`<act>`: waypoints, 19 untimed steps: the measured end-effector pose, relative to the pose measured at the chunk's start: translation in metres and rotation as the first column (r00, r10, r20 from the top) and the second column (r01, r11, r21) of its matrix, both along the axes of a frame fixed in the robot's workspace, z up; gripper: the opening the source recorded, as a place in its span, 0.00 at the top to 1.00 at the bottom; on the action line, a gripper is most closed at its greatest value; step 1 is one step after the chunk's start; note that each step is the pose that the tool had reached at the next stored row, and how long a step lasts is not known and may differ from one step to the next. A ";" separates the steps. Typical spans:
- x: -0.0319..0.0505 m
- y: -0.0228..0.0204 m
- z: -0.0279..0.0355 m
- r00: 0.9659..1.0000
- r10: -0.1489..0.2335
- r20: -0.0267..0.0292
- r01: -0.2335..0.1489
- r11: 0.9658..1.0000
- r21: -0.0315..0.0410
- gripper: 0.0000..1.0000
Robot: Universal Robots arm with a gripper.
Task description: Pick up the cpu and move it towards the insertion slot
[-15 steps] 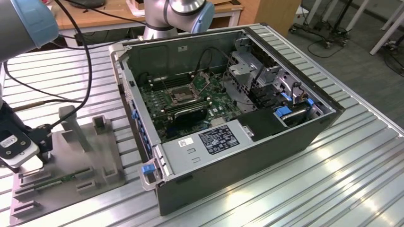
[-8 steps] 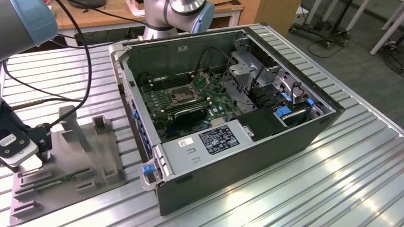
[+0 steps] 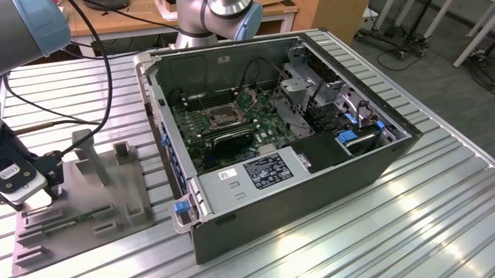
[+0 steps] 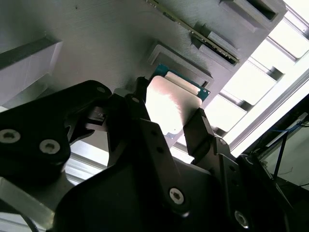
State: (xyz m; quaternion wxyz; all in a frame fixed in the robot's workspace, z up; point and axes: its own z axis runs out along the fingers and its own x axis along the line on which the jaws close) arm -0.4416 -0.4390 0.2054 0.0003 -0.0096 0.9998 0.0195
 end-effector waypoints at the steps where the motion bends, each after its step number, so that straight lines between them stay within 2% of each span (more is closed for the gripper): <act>1: 0.0000 0.0000 0.0000 1.000 0.000 0.000 0.000 1.000 0.000 0.45; 9: 0.0000 0.0000 0.0018 1.000 0.000 0.000 0.000 1.000 0.000 0.45; 14: 0.0000 0.0000 0.0103 1.000 0.000 0.000 0.000 1.000 0.000 0.45; 19: 0.0000 0.0000 0.0216 1.000 0.000 0.000 0.000 1.000 0.000 0.45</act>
